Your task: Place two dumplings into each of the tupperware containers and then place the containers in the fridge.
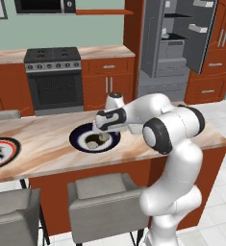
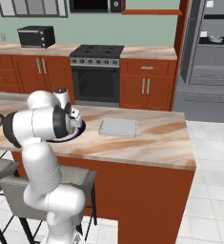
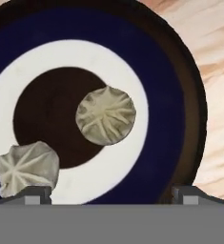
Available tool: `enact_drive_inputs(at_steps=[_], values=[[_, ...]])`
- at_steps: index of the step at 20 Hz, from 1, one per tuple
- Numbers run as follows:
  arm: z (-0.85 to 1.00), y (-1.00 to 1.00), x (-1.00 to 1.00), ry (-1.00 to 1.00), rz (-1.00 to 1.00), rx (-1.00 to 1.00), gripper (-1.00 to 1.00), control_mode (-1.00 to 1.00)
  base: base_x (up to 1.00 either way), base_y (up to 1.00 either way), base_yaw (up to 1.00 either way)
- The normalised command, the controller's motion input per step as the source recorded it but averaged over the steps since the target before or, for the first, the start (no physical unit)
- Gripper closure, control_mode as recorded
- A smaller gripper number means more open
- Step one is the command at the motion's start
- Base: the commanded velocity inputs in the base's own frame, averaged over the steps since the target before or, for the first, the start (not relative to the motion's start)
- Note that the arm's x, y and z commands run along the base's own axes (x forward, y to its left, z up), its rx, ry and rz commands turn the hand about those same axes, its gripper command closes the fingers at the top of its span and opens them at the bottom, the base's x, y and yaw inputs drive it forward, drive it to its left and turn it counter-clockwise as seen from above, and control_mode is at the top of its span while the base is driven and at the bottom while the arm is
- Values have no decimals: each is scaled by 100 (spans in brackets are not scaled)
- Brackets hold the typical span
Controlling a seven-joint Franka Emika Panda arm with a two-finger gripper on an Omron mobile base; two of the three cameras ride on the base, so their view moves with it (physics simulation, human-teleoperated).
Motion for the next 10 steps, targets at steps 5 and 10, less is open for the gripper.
enact_drive_inputs(at_steps=[5, 10], values=[[-37, 5, 46, 3, 0, 0, -100, -100, 0, 0, 0], [-37, 19, 40, 3, 0, 0, -100, -100, 0, 0, 0]])
